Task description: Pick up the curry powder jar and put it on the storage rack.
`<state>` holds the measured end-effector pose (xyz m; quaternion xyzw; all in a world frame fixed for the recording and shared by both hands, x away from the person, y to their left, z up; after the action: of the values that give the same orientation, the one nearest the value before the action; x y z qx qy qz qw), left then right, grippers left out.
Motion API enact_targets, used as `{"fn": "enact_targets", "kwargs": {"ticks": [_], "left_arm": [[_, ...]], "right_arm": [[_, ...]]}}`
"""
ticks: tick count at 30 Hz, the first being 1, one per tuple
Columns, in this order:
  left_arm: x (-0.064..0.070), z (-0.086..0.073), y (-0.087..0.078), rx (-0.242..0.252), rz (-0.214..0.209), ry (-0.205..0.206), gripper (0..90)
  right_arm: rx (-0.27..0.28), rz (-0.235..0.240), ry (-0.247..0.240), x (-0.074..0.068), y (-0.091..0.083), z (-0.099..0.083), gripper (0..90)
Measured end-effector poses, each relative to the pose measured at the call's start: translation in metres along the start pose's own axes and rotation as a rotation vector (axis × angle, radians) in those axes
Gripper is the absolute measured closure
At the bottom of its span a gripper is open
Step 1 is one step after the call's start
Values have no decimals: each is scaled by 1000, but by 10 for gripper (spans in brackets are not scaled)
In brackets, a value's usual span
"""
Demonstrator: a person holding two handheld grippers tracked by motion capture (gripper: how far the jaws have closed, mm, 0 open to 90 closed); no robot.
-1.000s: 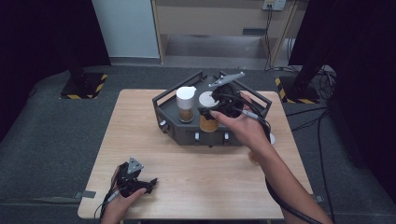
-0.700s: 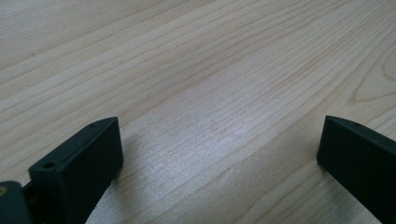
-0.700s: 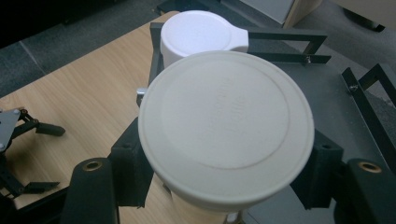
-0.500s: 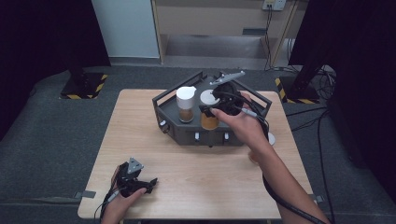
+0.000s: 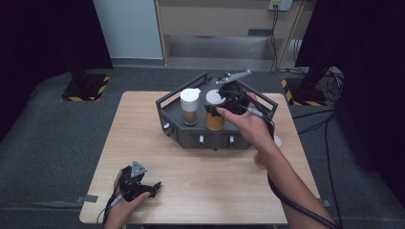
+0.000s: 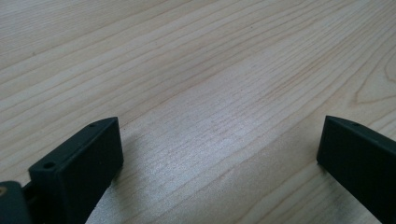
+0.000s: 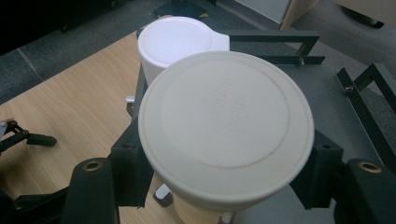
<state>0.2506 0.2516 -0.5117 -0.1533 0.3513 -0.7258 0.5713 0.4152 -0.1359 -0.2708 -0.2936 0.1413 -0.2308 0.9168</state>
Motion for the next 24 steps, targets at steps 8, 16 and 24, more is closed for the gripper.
{"fn": "enact_targets", "kwargs": {"ticks": [8,16,24], "left_arm": [[0,0,0,1,0,-1,0],[0,0,1,1,-1,0,0],[0,1,1,1,-2,2,0]], "right_arm": [[-1,-3,4,8,7,4,338],[0,-9,12,16,15,6,338],[-8,-11,8,18,21,12,338]]}}
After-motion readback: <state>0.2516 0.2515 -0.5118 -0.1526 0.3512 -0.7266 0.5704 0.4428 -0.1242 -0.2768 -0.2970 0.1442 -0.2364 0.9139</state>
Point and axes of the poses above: each handheld gripper's, and its own axes: y roughly forward along the jaws, z roughly out of its top, x roughly to its right, the point moved 7 cm from there along y, roughly forward along the jaws, and after that the axes turned 14 degrees about z, right-handed, at the moved point
